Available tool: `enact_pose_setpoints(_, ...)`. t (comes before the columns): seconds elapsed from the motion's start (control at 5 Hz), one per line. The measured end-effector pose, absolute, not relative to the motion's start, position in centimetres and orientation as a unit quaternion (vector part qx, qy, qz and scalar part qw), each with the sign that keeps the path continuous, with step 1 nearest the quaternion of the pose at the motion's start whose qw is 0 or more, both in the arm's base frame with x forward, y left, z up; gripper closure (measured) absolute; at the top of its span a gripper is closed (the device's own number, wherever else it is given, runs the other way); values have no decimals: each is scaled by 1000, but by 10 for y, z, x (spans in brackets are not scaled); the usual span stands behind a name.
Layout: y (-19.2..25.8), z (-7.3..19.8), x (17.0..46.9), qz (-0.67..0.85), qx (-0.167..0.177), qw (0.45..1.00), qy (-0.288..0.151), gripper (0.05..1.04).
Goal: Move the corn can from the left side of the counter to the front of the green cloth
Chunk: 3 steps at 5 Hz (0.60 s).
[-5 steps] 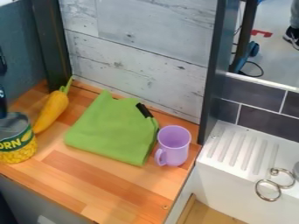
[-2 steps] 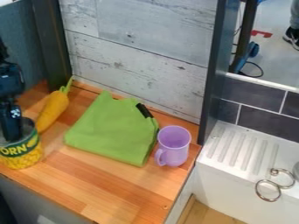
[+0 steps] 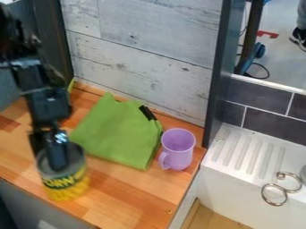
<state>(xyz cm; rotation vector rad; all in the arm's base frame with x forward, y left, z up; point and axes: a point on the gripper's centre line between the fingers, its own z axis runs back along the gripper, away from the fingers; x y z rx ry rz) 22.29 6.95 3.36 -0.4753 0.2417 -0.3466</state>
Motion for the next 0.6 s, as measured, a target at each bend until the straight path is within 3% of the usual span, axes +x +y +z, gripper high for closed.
enact_pose_setpoints(0.2, 18, 32, 230, -193, -269, 936, 119, 83)
enact_pose_setpoints(0.4, -5, 33, 231, -184, -288, 933, 110, 83)
enact_pose_setpoints(0.6, -6, 46, 238, -164, -275, 944, 79, 83)
